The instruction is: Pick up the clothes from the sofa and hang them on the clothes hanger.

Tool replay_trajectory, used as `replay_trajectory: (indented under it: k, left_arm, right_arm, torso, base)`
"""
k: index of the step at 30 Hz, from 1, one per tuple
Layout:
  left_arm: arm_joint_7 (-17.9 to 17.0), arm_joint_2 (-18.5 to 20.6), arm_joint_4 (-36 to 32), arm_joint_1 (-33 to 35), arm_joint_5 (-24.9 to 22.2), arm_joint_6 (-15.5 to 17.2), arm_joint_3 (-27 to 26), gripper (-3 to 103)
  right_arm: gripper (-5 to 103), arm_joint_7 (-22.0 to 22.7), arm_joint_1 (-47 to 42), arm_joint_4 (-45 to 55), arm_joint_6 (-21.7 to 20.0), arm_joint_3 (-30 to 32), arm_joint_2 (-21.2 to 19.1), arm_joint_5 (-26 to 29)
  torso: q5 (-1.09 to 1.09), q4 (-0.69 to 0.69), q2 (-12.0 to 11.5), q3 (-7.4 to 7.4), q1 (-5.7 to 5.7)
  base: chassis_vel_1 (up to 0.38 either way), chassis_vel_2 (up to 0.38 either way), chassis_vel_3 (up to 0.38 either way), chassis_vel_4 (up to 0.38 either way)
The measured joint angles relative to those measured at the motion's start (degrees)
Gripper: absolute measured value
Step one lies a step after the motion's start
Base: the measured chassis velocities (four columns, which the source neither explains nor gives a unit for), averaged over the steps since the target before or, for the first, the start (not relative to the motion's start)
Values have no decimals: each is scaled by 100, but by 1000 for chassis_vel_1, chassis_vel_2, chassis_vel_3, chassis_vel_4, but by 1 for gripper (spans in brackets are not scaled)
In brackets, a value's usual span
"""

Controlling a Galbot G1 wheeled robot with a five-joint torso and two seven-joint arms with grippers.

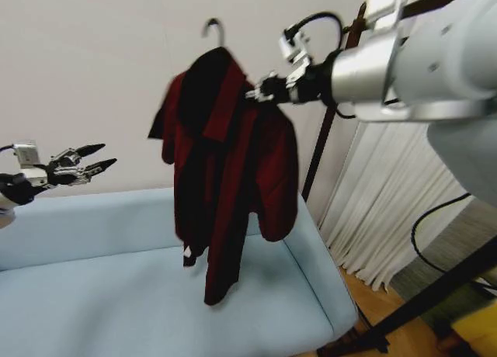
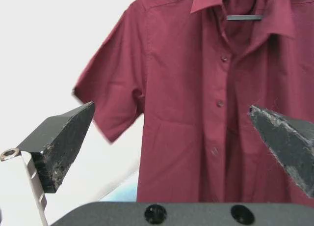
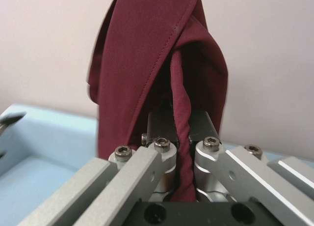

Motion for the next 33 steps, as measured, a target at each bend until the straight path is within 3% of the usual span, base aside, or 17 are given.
replay_trajectory:
  k: [1, 5, 9, 11, 15, 21, 33]
  left_arm:
    - [0, 0, 0, 0, 0, 0, 0, 100]
    - [-869, -293, -511, 116, -10, 0, -53, 100]
    - [-1070, -446, -747, 191, -8, -13, -119, 100]
    - [-1059, -477, -789, 228, -2, -16, -166, 100]
    - [-915, -616, -871, 346, 17, -30, -339, 100]
    - [-724, -739, -859, 308, 108, -104, -292, 100]
    - [-318, -1061, -669, 299, 272, -290, -152, 100]
  right_arm:
    - [2, 0, 0, 0, 0, 0, 0, 0]
    - [2, 368, 299, -276, 312, -178, -31, -53]
    - [2, 755, 594, -458, 622, -448, 5, -73]
    - [2, 868, 747, -542, 699, -601, 27, -54]
    - [2, 1399, 1684, -1149, 955, -1494, 261, 154]
    - [2, 1779, 2318, -1810, 1213, -2032, 685, 328]
    - [2, 2867, 3201, -3567, 2119, -3183, 1764, -198]
  torso:
    - [0, 0, 0, 0, 0]
    - [-1, 0, 0, 0, 0]
    - [0, -1, 0, 0, 0]
    - [0, -1, 0, 0, 0]
    - [-2, 1, 0, -1, -1]
    - [-3, 0, 0, -1, 0]
    - [-2, -1, 0, 0, 0]
  base:
    - [0, 0, 0, 0]
    - [0, 0, 0, 0]
    - [0, 0, 0, 0]
    - [0, 0, 0, 0]
    - [0, 0, 0, 0]
    - [0, 0, 0, 0]
    - [0, 0, 0, 0]
